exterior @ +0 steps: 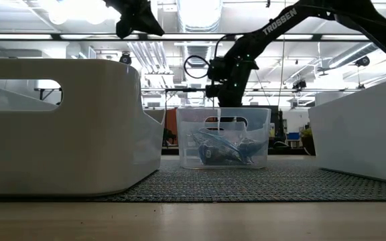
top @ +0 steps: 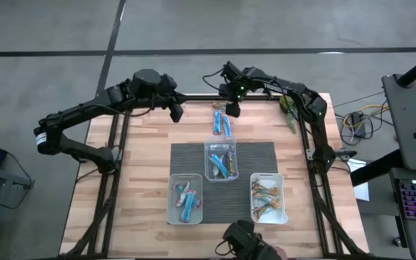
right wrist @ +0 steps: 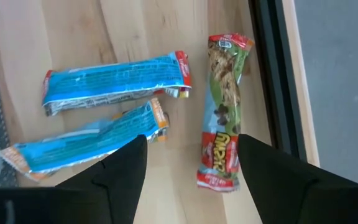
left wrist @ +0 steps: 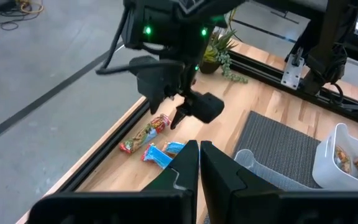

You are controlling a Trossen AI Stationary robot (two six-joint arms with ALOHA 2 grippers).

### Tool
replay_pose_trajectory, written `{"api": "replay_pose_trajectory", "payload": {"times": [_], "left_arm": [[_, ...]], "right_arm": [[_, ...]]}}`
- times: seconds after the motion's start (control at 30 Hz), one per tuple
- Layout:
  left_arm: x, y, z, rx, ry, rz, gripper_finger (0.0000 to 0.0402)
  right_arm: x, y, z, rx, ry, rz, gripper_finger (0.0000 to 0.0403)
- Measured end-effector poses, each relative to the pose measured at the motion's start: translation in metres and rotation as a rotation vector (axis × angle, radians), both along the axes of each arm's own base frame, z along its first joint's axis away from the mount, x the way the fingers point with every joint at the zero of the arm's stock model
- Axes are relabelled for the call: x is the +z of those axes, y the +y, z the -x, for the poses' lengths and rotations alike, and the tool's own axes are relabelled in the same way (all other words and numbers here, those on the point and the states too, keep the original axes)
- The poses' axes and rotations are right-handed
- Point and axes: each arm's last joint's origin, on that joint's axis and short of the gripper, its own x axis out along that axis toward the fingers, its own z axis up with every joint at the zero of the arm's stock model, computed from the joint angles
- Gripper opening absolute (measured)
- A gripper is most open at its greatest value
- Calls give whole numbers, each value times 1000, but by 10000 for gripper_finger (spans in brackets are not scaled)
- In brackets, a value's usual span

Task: Pick and place Granola Bars by type
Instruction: Put the red granola bar into the gray bin

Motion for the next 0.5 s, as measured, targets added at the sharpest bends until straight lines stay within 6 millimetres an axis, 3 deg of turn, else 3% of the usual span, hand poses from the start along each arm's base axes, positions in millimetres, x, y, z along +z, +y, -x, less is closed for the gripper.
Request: {"api": "replay_pose_trajectory", "payload": {"times": [0.5], "left_arm": [[0,0,0,2,-7,3,0]], "right_arm": [[-28,-5,3,-34,28,0,237]]}}
